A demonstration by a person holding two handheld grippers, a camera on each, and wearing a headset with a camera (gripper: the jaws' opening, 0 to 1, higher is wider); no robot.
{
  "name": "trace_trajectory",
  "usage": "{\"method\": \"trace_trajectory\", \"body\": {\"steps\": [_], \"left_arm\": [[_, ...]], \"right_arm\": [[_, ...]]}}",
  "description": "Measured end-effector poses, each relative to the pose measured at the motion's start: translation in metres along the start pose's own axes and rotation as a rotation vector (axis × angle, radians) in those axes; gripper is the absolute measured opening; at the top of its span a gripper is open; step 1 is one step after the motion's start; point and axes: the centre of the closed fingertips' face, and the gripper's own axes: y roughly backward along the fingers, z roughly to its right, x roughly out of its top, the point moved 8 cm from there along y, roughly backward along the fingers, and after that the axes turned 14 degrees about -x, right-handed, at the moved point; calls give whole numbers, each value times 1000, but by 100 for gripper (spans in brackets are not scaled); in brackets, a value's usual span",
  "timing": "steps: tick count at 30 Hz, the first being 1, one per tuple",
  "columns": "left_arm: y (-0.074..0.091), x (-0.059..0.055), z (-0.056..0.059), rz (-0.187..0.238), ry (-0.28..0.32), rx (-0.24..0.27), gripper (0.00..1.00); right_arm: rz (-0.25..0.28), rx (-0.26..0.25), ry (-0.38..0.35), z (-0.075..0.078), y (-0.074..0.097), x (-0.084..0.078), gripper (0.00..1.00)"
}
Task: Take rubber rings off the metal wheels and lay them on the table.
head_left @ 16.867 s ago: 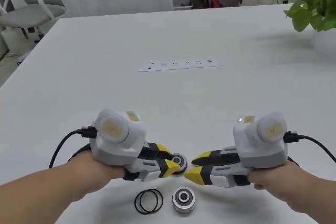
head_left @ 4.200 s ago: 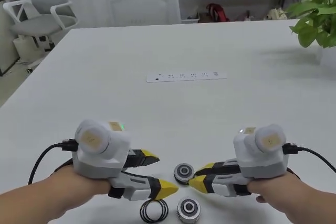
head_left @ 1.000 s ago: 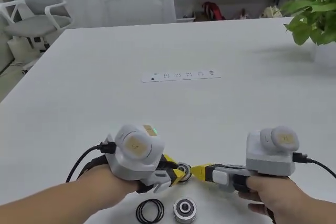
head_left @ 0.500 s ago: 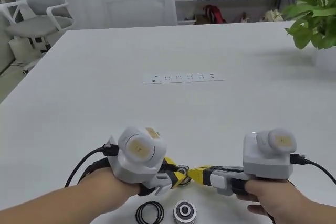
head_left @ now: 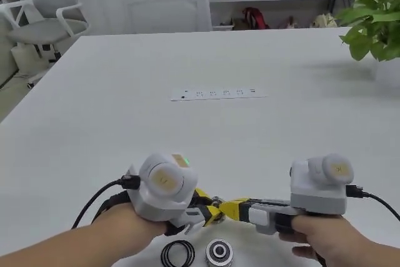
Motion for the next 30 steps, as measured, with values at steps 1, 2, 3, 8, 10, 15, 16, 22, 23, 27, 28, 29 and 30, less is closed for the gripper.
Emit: {"method": "trace_trajectory", "body": {"steps": [1,2,3,8,10,15,16,22,23,27,28,29,30], "left_arm": [[0,0,0,2,1,0,12],[0,0,0,3,0,0,12],[0,0,0,4,1,-1,12],[0,0,0,5,-7,-4,12],[0,0,0,9,-3,-5,12],[0,-1,-1,17,-9,-17,12],[1,0,-1,21,-7,-18,12],[2,-2,-1,49,10,-31,14],[2,-2,-1,49,12,-38,14],[2,-2,2,42,-8,-60,21],[2,-2,3,40,-14,-63,22],[3,-3,3,40,-14,-63,23],[4,-3,3,43,-14,-63,25]], "right_arm": [[-1,7,-4,0,0,0,0],[-1,11,-6,0,0,0,0],[-3,25,-17,-1,2,0,0],[-6,18,-11,1,2,-1,0],[-6,7,-10,1,1,-2,0],[-9,-25,-4,5,0,-3,0],[-8,-29,-4,5,0,-2,0],[-6,-33,-7,6,0,-2,0],[-6,-33,-9,6,0,-2,0],[-2,-34,-7,7,0,-2,0],[-2,-34,-5,7,0,-2,0],[-2,-33,-4,7,0,-2,0],[-2,-32,-4,7,0,-1,0]]}}
